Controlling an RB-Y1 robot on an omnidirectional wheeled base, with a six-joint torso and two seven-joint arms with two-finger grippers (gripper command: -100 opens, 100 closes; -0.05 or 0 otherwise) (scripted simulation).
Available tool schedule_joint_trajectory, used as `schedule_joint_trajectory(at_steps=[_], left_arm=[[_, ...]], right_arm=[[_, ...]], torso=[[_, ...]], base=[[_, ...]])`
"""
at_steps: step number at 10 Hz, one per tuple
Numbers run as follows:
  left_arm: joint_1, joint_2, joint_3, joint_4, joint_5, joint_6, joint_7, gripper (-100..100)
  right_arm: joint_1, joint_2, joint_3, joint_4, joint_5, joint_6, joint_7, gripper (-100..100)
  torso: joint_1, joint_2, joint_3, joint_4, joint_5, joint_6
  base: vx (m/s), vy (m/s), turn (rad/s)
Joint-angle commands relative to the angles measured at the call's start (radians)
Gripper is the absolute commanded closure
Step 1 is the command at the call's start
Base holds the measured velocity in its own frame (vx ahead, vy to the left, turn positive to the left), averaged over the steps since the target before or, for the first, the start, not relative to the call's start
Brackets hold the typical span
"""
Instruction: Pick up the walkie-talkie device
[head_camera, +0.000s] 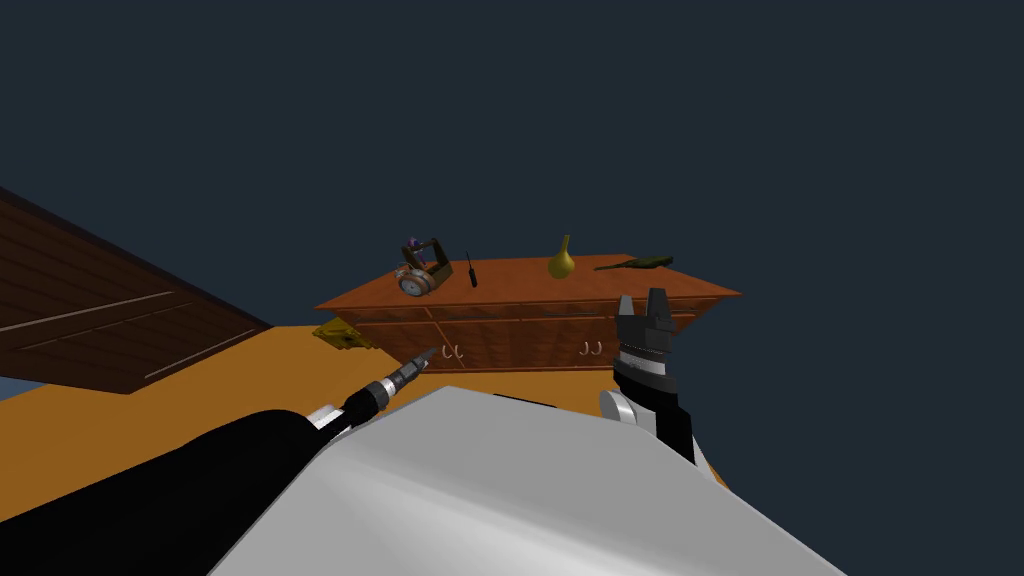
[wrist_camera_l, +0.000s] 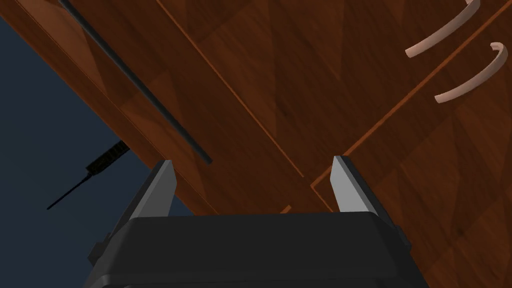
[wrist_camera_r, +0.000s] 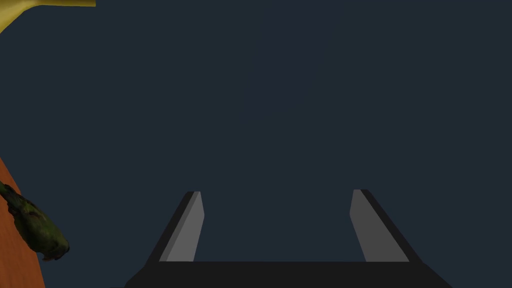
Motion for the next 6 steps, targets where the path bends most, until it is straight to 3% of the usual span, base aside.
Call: schedule_joint_trajectory(at_steps=[1,2,3,5,6], left_arm=[[0.015,0.050,0.012,0.049,-0.013,0.026,0.035,-100],[0.015,0.078,0.012,0.049,-0.013,0.026,0.035,-100],[0.034,0.108,0.029,0.087,-0.024,0.044,0.064,-100],[0.034,0.151,0.029,0.087,-0.024,0.044,0.064,-100],[0.051,0.187,0.046,0.124,-0.034,0.062,0.093,-100]], right_arm=[[0.000,0.000,0.000,0.000,0.000,0.000,0.000,0],[0.000,0.000,0.000,0.000,0.000,0.000,0.000,0],[0.000,0.000,0.000,0.000,0.000,0.000,0.000,0],[0.000,0.000,0.000,0.000,0.000,0.000,0.000,0],[0.000,0.000,0.000,0.000,0.000,0.000,0.000,0]], torso=[[0.000,0.000,0.000,0.000,0.000,0.000],[0.000,0.000,0.000,0.000,0.000,0.000],[0.000,-0.001,0.000,0.000,0.000,0.000],[-0.001,-0.001,-0.001,0.000,0.000,0.000],[0.001,-0.002,-0.001,0.000,0.000,0.000]], base=[[-0.029,-0.035,-0.029],[-0.024,-0.036,-0.015],[-0.021,-0.057,-0.037],[-0.011,-0.035,-0.003],[0.000,-0.036,-0.043]])
